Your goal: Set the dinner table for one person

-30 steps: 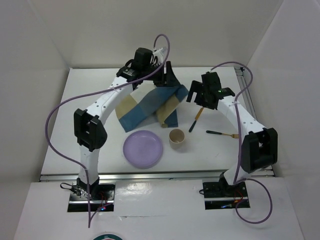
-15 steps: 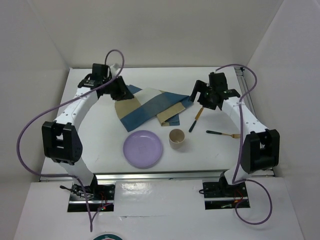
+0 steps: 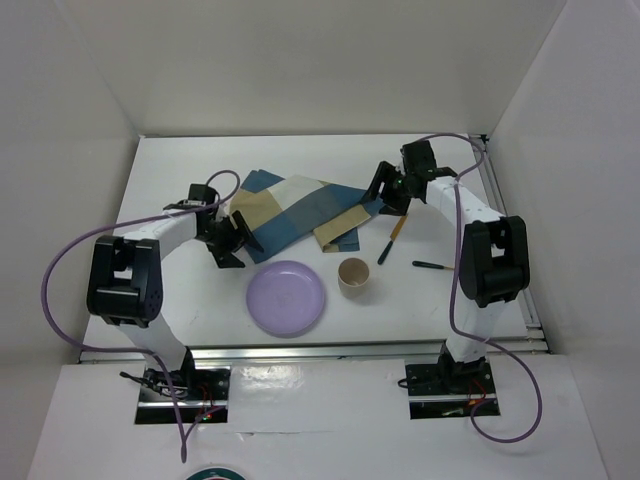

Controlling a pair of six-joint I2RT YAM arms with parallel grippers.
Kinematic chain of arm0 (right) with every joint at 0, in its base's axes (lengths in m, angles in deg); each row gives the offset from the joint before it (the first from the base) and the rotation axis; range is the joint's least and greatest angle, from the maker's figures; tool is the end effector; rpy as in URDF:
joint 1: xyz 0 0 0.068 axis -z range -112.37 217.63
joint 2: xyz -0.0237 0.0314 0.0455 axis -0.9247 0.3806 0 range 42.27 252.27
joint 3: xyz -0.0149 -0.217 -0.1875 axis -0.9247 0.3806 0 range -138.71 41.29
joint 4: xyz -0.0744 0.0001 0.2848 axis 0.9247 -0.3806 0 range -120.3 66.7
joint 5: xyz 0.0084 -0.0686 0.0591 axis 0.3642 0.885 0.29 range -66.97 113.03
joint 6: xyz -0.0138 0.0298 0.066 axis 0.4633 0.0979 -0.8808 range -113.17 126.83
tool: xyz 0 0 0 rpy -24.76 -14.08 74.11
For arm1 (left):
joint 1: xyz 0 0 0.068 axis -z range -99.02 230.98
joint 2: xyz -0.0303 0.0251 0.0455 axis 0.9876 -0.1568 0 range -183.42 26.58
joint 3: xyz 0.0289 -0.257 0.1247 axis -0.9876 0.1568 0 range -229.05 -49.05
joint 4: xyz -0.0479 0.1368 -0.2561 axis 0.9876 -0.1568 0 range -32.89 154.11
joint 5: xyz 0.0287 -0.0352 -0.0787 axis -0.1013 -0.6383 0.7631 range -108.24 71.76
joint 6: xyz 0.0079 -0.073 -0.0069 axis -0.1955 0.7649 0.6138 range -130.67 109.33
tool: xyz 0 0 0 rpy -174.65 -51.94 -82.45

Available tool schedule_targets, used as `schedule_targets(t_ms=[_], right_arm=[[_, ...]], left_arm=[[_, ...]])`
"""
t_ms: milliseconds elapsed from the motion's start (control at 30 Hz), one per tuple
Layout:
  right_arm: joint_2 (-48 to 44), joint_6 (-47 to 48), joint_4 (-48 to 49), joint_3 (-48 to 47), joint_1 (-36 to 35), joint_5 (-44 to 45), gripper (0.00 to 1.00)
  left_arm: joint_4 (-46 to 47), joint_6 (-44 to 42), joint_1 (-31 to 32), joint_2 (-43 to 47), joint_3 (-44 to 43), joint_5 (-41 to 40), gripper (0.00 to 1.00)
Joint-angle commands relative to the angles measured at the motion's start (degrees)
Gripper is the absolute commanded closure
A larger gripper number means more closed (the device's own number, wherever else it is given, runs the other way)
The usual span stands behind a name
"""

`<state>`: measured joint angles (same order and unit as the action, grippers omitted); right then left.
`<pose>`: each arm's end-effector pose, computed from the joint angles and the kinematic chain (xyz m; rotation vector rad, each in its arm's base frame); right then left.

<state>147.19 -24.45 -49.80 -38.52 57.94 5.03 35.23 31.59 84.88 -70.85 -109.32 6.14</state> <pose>0.4434 0.0950 0.2145 0.3378 2.5178 0.6854 0.3655 -0.0505 0.1499 -0.8035 2.7033 -0.7941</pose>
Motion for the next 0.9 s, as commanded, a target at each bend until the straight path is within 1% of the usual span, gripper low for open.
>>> schedule_targets(t_ms=[0, 67, 300, 367, 400, 433, 467, 500, 667, 867], right_arm=[[-1.0, -1.0, 2.9, -2.1, 0.6, -2.5, 0.27], [-1.0, -1.0, 2.9, -2.1, 0.6, -2.5, 0.27], [0.1, -3.0, 3.5, -2.1, 1.7, -3.2, 0.27], [1.8, -4.0, 4.0, -2.6, 2.4, -3.7, 0.27], [2.3, -5.1, 4.0, -3.2, 3.3, -4.4, 0.27], [2.8, -5.7, 4.0, -3.2, 4.1, -4.4, 0.27], [4.1, -6.3, 4.7, -4.5, 4.2, -5.4, 0.27], [4.9, -7.6, 4.7, -5.0, 5.1, -6.7, 0.27], [11.6, -11.4, 6.7, -9.3, 7.8, -11.4, 0.27], [18.2, -14.1, 7.3, -15.4, 8.3, -14.3, 0.27]], left_arm=[[3.6, 2.9, -0.3, -1.8, 0.9, -1.3, 0.19], [4.2, 2.9, 0.3, -4.1, 0.3, -2.0, 0.22], [5.6, 3.5, 2.0, -11.3, -4.1, -3.2, 0.22], [5.6, 4.1, 3.3, -12.6, -5.5, -3.8, 0.27], [5.1, 4.1, 3.3, -13.2, -7.0, -3.8, 0.33], [4.5, 4.1, 3.3, -13.8, -7.7, -4.5, 0.70], [3.8, 4.1, 3.3, -14.5, -9.1, -4.5, 0.89], [2.7, 4.1, 3.3, -14.5, -9.7, -5.0, 1.00], [1.8, 3.5, 0.2, -10.7, -11.3, -3.9, 1.00], [-2.9, 1.2, -0.9, -7.9, -18.4, -4.4, 1.00]])
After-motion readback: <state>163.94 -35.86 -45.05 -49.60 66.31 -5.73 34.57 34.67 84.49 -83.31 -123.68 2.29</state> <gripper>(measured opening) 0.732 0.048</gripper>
